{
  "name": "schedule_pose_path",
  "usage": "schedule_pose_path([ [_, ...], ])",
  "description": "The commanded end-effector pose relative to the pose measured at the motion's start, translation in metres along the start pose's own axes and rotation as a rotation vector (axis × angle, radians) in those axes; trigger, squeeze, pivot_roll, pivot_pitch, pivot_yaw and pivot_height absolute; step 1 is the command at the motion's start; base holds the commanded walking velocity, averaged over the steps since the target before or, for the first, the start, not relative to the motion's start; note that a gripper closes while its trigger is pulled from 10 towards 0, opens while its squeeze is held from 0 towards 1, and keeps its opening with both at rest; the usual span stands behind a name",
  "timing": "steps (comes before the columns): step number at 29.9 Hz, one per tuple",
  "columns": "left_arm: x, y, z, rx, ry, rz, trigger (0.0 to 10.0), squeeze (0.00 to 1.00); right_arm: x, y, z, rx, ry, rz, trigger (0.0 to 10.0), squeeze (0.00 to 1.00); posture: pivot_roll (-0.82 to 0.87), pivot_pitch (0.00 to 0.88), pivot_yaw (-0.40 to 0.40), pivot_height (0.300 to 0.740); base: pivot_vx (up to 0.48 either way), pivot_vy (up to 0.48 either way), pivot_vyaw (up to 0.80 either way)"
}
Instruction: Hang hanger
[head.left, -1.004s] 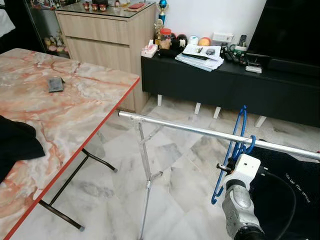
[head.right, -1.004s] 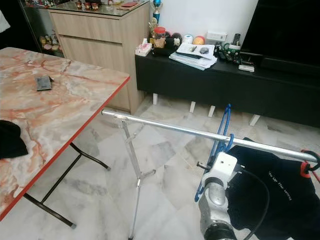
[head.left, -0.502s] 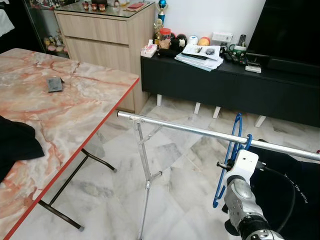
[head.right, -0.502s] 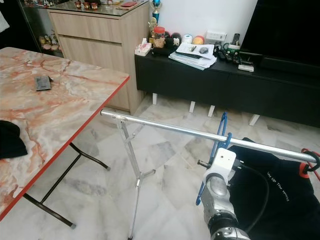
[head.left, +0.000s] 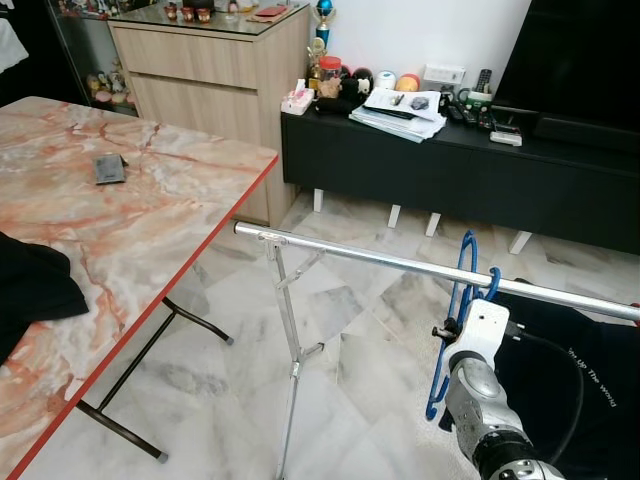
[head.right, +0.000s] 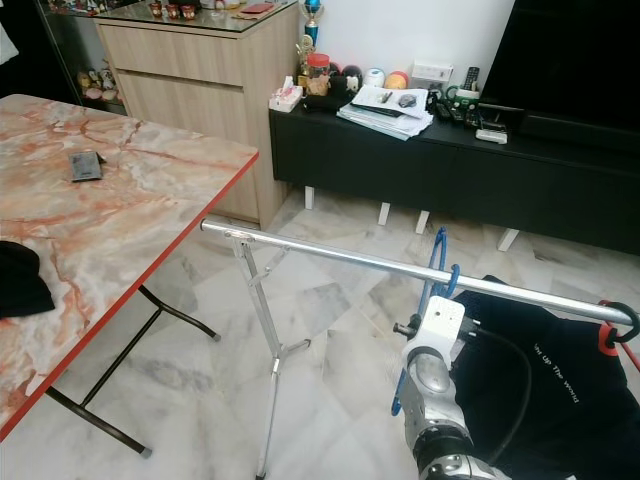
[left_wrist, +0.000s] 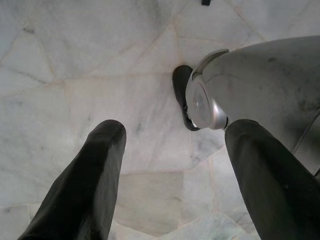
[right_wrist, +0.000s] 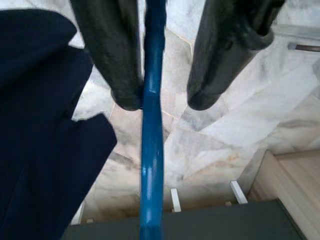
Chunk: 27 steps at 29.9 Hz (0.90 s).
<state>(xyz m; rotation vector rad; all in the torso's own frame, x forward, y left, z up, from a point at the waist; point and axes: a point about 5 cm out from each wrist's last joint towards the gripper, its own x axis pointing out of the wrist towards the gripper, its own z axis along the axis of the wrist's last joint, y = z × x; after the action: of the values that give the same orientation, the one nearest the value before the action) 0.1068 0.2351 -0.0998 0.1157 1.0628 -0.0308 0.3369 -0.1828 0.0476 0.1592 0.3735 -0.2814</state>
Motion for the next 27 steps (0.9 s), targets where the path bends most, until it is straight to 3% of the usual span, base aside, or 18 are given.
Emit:
schedule_pose_path([
  [1,-0.003,0.0,-0.01,0.017,0.031,-0.001,10.0,0.0,-0.001,0.002,0.0,-0.002,-0.018,0.018,10.0,0.61,0.08,0.077,-0.026,0.74,0.0,0.0,0.0],
  [3,-0.002,-0.002,-0.01,0.017,0.032,-0.004,10.0,0.0,-0.002,0.004,0.003,-0.033,-0.065,0.038,10.0,0.37,0.08,0.076,-0.026,0.74,0.0,0.0,0.0],
  [4,-0.001,-0.006,-0.008,0.018,0.028,-0.009,10.0,0.0,-0.004,0.007,0.008,-0.062,-0.122,0.058,10.0,0.0,0.08,0.076,-0.026,0.74,0.0,0.0,0.0],
  [13,0.0,-0.011,-0.006,0.02,0.023,-0.018,10.0,0.0,-0.018,0.009,0.011,-0.103,-0.297,0.132,10.0,0.0,0.08,0.076,-0.026,0.74,0.0,0.0,0.0],
  [20,0.0,-0.013,-0.007,0.022,0.025,-0.026,10.0,0.0,-0.03,0.001,-0.005,-0.126,-0.296,0.142,10.0,0.0,0.07,0.076,-0.028,0.74,0.0,0.0,0.0],
  [27,0.0,-0.011,-0.007,0.025,0.026,-0.024,10.0,0.0,-0.047,-0.005,-0.006,-0.158,-0.388,0.167,10.0,0.0,0.07,0.076,-0.028,0.74,0.0,0.0,0.0],
])
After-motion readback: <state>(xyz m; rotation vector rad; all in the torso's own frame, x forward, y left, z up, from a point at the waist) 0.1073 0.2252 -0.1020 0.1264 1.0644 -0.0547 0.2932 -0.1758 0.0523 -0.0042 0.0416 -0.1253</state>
